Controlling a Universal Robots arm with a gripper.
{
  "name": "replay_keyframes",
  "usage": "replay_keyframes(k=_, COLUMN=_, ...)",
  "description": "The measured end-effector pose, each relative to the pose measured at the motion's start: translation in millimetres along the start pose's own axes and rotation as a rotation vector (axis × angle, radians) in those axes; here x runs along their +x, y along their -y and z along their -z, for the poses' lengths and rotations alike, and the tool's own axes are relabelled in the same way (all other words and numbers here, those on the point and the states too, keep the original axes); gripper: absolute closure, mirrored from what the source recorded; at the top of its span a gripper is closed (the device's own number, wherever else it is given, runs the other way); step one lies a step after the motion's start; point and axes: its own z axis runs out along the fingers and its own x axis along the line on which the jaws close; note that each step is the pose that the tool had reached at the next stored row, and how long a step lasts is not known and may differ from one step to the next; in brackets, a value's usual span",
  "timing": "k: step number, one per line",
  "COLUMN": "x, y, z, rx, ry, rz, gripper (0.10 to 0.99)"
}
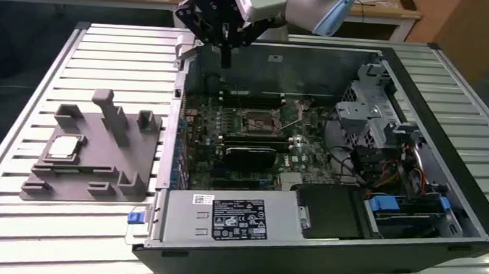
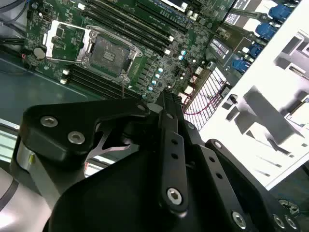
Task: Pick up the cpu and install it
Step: 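Reach for the cpu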
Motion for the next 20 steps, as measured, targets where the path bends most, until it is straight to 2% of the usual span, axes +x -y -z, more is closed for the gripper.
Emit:
replay_keyframes(k=9, x=1.7, y=0.1, z=0.0, rx=0.0, ry=0.0001, rz=0.0, gripper=0.98)
replay_keyframes(k=20, x=10.6, y=0.8, z=0.3, rx=0.0, ry=0.0001, rz=0.0, gripper=0.98)
